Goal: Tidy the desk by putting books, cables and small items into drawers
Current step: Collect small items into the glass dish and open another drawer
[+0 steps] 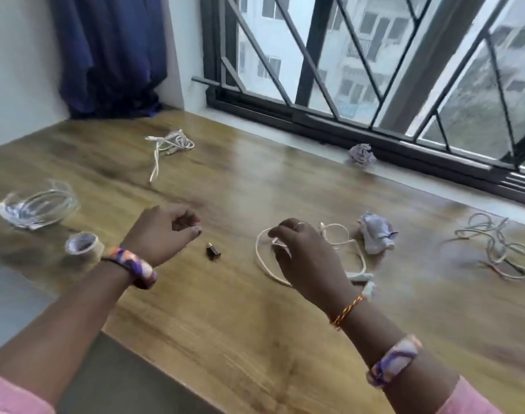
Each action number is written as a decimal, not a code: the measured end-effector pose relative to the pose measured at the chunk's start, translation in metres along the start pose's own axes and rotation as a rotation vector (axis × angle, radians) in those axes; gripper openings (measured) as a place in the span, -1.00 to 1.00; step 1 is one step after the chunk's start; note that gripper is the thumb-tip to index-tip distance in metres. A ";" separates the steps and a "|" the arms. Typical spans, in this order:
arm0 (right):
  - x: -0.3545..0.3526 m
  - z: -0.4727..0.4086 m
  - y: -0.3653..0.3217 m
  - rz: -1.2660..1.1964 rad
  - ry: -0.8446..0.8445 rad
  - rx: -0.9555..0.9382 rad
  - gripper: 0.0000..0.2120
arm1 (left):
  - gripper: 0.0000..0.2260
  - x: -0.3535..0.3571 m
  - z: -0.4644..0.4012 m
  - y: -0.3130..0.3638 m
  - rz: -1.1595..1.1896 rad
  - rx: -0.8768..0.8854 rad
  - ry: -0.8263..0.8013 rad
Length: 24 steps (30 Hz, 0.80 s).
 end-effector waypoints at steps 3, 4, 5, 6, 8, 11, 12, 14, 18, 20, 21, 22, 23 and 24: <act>0.027 0.014 -0.015 0.031 -0.007 -0.111 -0.76 | -0.90 0.003 0.020 -0.013 -0.067 0.017 0.034; 0.036 0.018 -0.021 0.026 -0.032 -0.141 -0.73 | -0.89 0.005 0.027 -0.018 -0.077 0.022 0.034; 0.044 0.021 -0.026 0.015 -0.059 -0.173 -0.71 | -0.86 0.008 0.033 -0.024 -0.092 0.026 0.033; 0.052 0.025 -0.032 0.002 -0.087 -0.205 -0.69 | -0.81 0.010 0.038 -0.030 -0.116 0.030 0.039; 0.063 0.031 -0.039 -0.015 -0.128 -0.257 -0.72 | -0.75 0.014 0.048 -0.040 -0.136 0.050 0.048; 0.072 0.038 -0.043 -0.038 -0.128 -0.301 -0.73 | -0.74 0.014 0.064 -0.046 -0.136 0.135 0.061; 0.074 0.039 -0.043 -0.053 -0.121 -0.300 -0.69 | -0.71 0.011 0.068 -0.048 -0.157 0.161 0.072; 0.076 0.042 -0.041 -0.067 -0.096 -0.288 -0.60 | -0.72 -0.003 0.069 -0.054 -0.255 0.221 0.163; 0.081 0.043 -0.037 -0.061 -0.104 -0.248 -0.67 | -0.72 -0.062 0.055 -0.095 -0.395 -0.036 0.497; 0.082 0.044 -0.037 -0.050 -0.124 -0.234 -0.66 | -0.62 -0.089 0.046 -0.126 -0.422 -0.278 0.515; 0.082 0.044 -0.037 -0.045 -0.131 -0.226 -0.66 | -0.57 -0.099 0.044 -0.140 -0.440 -0.393 0.455; 0.082 0.044 -0.036 -0.043 -0.139 -0.220 -0.65 | -0.54 -0.105 0.042 -0.152 -0.445 -0.486 0.371; 0.081 0.044 -0.036 -0.039 -0.146 -0.214 -0.65 | -0.55 -0.108 0.042 -0.161 -0.423 -0.538 0.298; 0.081 0.044 -0.038 -0.034 -0.139 -0.213 -0.64 | -0.57 -0.109 0.042 -0.167 -0.384 -0.542 0.266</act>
Point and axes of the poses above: each hand's wrist, its own z-axis away from the middle knuckle, its own x-axis out of the palm, y = z × x, the point moved 2 cm from there along -z, towards the middle knuckle, and after that the axes turned 12 degrees about x, right-handed, at the moved point
